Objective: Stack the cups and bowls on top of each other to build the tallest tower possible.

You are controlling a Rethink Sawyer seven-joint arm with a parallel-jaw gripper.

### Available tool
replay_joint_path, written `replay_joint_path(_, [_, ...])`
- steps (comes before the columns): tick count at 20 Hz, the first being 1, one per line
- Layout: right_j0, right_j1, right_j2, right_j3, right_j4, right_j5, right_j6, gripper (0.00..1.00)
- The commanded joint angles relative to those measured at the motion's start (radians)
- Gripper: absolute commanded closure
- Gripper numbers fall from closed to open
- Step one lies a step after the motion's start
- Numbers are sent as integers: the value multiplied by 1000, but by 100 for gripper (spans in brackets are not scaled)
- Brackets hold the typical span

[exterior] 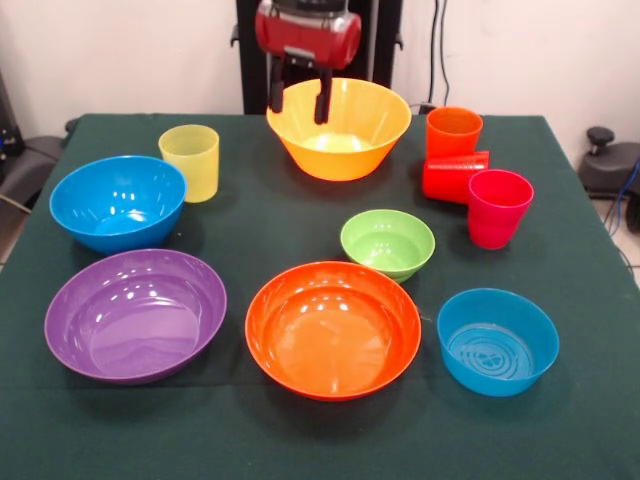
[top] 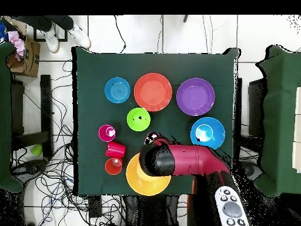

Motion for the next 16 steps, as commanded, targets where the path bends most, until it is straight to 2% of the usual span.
replay_joint_path(1, [-39, -153, 197, 28, 62, 175, -179, 0])
replay_joint_path(3, [-33, -159, 196, 23, 60, 183, -162, 0])
replay_joint_path(5, [-10, -124, 176, -2, 26, 133, -110, 0])
replay_joint_path(8, [9, -88, 160, -60, -3, 129, -90, 0])
replay_joint_path(12, [5, -61, 169, -108, 5, 161, -95, 0])
replay_joint_path(16, [20, -39, 152, -132, -6, 149, -63, 0])
